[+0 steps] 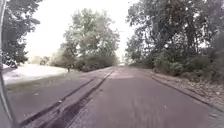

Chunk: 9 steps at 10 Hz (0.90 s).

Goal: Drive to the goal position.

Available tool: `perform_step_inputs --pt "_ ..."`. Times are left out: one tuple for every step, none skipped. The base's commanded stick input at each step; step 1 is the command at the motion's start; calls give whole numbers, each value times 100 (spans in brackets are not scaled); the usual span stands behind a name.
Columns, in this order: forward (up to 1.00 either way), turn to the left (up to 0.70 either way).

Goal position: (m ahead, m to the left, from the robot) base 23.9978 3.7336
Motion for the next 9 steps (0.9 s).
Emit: perform_step_inputs --pt "70 0" --pt "70 0" --pt "70 0" --pt "70 0" --pt "70 0" --pt "70 0" --pt "70 0" --pt "70 0" --pt "70 0"
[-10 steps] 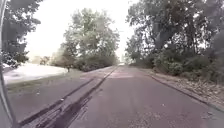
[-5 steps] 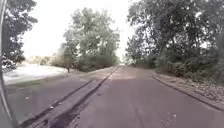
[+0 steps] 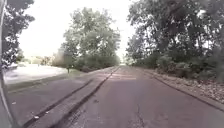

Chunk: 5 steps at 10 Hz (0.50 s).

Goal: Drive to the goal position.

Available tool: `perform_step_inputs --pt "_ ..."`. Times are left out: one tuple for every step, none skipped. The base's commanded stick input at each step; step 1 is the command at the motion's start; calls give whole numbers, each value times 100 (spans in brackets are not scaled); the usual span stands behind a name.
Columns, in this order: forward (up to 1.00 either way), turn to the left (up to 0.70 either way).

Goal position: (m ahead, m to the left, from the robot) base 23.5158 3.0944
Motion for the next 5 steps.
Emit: perform_step_inputs --pt "70 0" --pt "70 0" --pt "70 0" --pt "70 0" --pt "70 0"
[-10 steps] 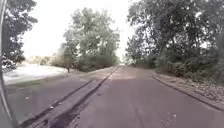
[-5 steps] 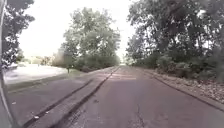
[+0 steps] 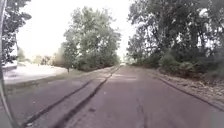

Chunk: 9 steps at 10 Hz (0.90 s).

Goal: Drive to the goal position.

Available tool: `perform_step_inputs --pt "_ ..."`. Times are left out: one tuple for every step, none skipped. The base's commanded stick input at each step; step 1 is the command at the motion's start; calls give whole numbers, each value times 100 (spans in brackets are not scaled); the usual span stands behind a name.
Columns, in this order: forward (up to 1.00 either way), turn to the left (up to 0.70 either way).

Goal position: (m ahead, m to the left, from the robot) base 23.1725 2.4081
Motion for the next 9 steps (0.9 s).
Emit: perform_step_inputs --pt "70 0" --pt "70 0" --pt "70 0" --pt "70 0" --pt "70 0" --pt "70 0" --pt "70 0" --pt "70 0" --pt "70 0"
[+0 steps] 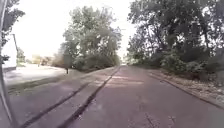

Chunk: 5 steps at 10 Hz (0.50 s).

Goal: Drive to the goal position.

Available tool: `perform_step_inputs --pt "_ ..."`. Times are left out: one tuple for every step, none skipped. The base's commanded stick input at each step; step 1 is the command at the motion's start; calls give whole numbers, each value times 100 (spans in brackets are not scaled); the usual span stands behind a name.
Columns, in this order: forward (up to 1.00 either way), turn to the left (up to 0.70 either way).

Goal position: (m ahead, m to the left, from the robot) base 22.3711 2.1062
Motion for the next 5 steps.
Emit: perform_step_inputs --pt "70 0" --pt "70 0" --pt "70 0" --pt "70 0" --pt "70 0"
